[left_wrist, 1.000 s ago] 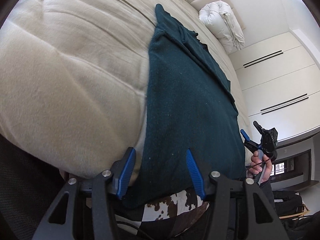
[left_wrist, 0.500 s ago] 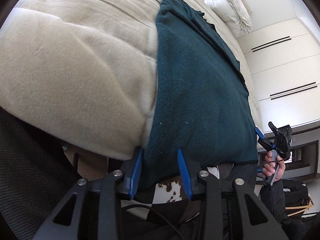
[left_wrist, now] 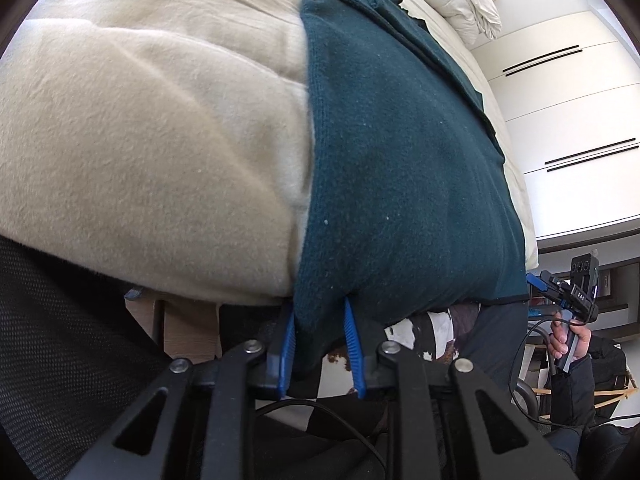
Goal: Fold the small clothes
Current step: 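Grasp the hem end of the sweater strip with both tools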
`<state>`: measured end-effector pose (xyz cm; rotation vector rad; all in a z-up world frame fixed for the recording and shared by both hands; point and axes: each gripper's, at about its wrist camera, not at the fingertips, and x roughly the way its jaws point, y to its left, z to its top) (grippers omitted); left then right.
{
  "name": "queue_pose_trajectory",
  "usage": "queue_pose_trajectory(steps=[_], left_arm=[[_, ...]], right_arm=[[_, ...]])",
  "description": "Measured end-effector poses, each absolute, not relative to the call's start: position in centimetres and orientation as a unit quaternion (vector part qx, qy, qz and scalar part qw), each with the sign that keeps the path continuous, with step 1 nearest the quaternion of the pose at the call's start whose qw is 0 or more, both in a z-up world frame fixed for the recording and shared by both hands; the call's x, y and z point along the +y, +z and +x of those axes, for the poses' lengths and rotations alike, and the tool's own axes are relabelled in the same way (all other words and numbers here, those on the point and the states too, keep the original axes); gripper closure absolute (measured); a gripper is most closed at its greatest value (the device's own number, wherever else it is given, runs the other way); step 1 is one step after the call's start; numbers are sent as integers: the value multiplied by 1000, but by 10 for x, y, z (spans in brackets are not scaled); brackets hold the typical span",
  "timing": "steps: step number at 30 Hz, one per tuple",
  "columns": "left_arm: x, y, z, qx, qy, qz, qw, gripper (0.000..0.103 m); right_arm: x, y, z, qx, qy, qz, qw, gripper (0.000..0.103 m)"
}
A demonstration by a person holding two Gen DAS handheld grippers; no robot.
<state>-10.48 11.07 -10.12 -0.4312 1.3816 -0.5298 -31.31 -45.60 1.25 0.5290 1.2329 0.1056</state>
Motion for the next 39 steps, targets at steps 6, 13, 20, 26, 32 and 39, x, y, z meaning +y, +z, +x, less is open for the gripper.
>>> queue_pose_trajectory(steps=[6,13,20,26,32,39], left_arm=[[98,-104,-105,635,-247,-174,711,79],[98,-104,-107,633,-257,-168,711,88],[102,-98,-110,632,-272,-157,709,96],[102,-88,-112,619,-299,-155,709,97],[116,-67,-110,570,-352,-243,702,97],[136,-48,-99,504,-383,-353,690,97]], right_arm=[[-449,11,-304,602,39,217,768,31],[-420,5,-285,649,51,153,744,42],[-409,-6,-281,679,62,128,720,72],[-420,-11,-293,660,67,194,723,93],[-438,-1,-312,596,86,279,748,96],[-450,31,-307,513,116,342,779,96]])
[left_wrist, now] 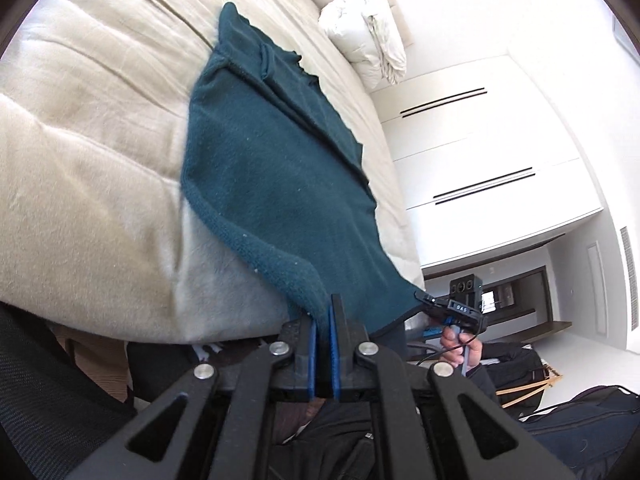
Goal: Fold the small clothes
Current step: 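Grasp the hem end of the sweater strip with both tools, then lift the hem with both tools and fold it over toward the collar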
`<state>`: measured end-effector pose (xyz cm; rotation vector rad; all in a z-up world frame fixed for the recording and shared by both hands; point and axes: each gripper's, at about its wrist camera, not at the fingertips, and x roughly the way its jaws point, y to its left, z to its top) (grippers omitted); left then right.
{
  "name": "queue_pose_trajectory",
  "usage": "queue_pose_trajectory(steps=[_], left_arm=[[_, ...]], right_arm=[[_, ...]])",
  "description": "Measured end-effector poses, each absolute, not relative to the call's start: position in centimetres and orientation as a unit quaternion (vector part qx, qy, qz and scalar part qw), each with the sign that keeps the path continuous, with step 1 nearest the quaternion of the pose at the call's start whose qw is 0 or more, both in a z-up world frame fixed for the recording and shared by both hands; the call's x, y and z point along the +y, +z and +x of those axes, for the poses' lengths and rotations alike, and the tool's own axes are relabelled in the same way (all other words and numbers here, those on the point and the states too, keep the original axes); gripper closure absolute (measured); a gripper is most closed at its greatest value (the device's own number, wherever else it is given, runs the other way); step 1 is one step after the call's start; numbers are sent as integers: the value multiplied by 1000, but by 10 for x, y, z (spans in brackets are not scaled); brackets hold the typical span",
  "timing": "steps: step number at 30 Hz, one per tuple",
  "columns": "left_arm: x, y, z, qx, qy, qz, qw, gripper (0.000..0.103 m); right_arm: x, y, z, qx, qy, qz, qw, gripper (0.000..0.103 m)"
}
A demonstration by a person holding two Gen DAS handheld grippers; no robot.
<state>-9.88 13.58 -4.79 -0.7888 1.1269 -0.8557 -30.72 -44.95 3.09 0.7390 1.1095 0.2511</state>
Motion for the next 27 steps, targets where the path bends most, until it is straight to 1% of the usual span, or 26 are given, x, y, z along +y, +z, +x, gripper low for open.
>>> queue_pose_trajectory(steps=[4,10,16,22,27], left_arm=[[149,-44,-91,473,-382,-408,681,97],[163,-47,-69,446,-359,-475,668,97],[166,-45,-49,430,-354,-505,659,97],[176,-45,-26,417,-343,-536,649,97],[167,-34,6,405,-346,-541,651,97]], right_arm=[[-454,42,-292,464,128,381,789,96],[-452,55,-263,417,145,410,798,96],[-452,70,-243,377,153,421,811,96],[-465,73,-217,361,140,430,816,96],[-478,72,-182,348,120,438,820,96]])
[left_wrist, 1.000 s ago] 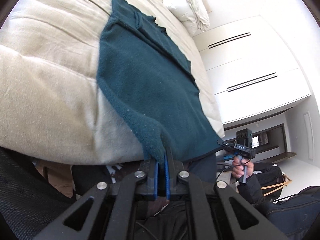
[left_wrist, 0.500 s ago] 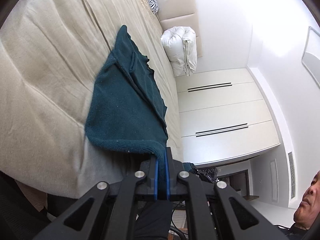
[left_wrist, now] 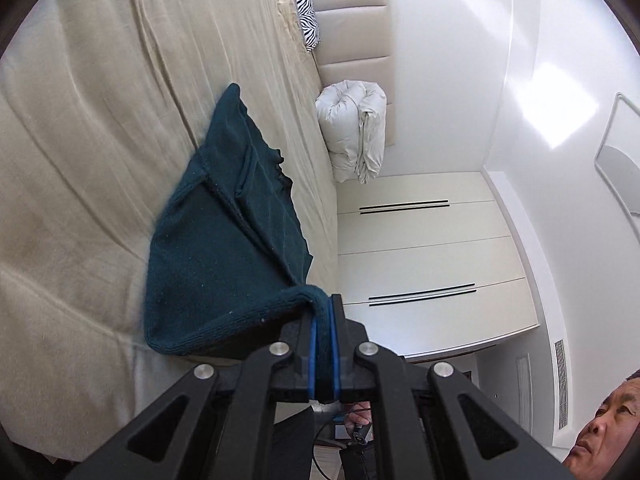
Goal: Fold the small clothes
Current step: 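Lift the hem with both tools and fold it over toward the collar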
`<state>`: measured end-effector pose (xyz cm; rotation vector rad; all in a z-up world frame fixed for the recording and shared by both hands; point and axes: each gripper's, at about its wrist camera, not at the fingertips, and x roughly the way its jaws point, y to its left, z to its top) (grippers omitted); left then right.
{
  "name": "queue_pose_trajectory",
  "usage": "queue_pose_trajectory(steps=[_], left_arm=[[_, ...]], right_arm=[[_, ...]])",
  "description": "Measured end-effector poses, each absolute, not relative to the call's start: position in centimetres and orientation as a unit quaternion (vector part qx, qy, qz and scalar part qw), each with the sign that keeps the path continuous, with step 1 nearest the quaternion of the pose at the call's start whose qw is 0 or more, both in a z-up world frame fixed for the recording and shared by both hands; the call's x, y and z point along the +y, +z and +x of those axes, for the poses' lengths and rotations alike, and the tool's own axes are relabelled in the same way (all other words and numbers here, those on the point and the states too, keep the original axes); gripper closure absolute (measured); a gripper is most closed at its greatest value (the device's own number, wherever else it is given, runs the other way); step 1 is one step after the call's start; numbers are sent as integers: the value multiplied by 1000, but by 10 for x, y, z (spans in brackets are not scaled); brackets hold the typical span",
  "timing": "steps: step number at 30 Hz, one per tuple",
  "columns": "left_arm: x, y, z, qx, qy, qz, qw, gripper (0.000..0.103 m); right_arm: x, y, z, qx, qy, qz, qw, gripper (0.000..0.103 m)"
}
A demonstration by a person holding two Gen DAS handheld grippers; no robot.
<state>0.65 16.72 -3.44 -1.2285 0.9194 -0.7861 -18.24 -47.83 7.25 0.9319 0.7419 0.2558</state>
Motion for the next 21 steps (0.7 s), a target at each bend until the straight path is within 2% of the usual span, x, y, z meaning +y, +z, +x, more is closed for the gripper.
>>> queue_pose_trajectory(steps=[10,21], left_arm=[[155,-24,89,378,-334,-562,655,97],[138,-47,196,393,-301,-581,646,97]], right_arm=[[-508,66,-91,334,89,456,820,96],[-532,18,8,358,32,478,802,96]])
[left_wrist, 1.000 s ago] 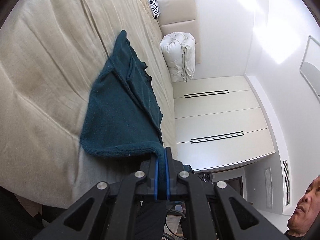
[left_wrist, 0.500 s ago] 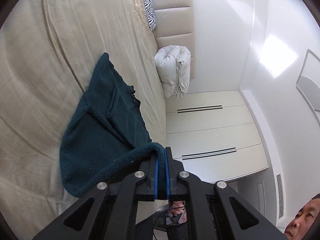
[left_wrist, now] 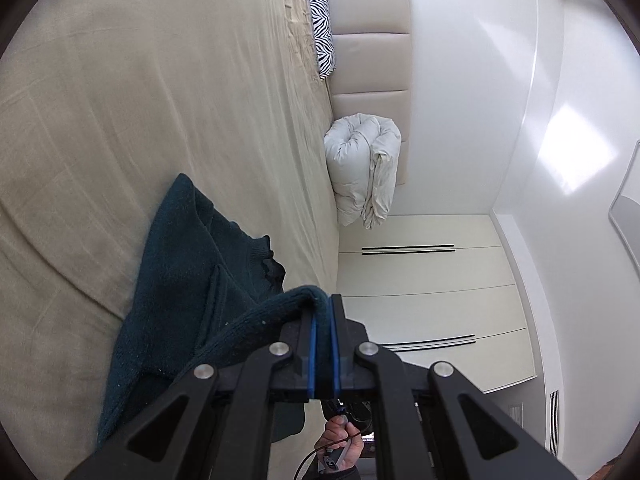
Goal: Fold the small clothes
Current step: 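Lift the hem with both tools and fold it over toward the collar, then open both tools and release the folded sweater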
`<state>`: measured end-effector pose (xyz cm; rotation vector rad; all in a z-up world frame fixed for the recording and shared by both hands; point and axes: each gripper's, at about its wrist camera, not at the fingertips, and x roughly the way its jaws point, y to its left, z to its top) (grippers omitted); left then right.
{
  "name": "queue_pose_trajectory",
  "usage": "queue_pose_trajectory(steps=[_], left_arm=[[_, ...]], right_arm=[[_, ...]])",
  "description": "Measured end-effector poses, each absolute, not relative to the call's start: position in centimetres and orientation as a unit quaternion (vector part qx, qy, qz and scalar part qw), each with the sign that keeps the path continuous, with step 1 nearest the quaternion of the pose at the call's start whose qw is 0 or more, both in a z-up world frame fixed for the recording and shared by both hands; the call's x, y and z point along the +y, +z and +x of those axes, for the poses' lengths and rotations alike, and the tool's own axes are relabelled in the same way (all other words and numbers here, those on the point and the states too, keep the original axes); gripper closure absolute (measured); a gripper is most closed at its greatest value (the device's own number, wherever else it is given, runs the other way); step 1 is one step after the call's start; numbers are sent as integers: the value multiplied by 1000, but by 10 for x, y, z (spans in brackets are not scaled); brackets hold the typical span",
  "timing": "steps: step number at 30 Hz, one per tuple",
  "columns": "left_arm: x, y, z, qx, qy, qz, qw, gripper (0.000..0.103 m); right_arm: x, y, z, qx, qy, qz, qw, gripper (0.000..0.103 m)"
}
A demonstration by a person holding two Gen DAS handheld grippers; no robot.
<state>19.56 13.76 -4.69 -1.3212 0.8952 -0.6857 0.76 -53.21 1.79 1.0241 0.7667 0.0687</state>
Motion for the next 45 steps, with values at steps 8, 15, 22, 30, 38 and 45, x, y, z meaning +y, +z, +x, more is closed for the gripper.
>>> queue_pose_trajectory(steps=[8,15,22,30,38,45], left_arm=[[136,-76,239,408,-270,-590,643,97],[137,-98,252,422,-250,-591,640,97],[151,-108,245,417,-220,-604,643,66],[159,-80,223,412,-223,-561,683,36],[126,-69,171,453,-229,-420,752,36],[113,-78,134,476,-218,-335,784,37]], right_arm=[[-542,-6,67,369,4,482,795,96],[-545,-31,98,386,-18,476,790,96],[-543,-44,112,394,-19,478,785,95],[-532,-21,111,393,-32,416,819,84],[-514,-3,62,420,-72,318,847,84],[-490,-6,18,464,-71,216,856,84]])
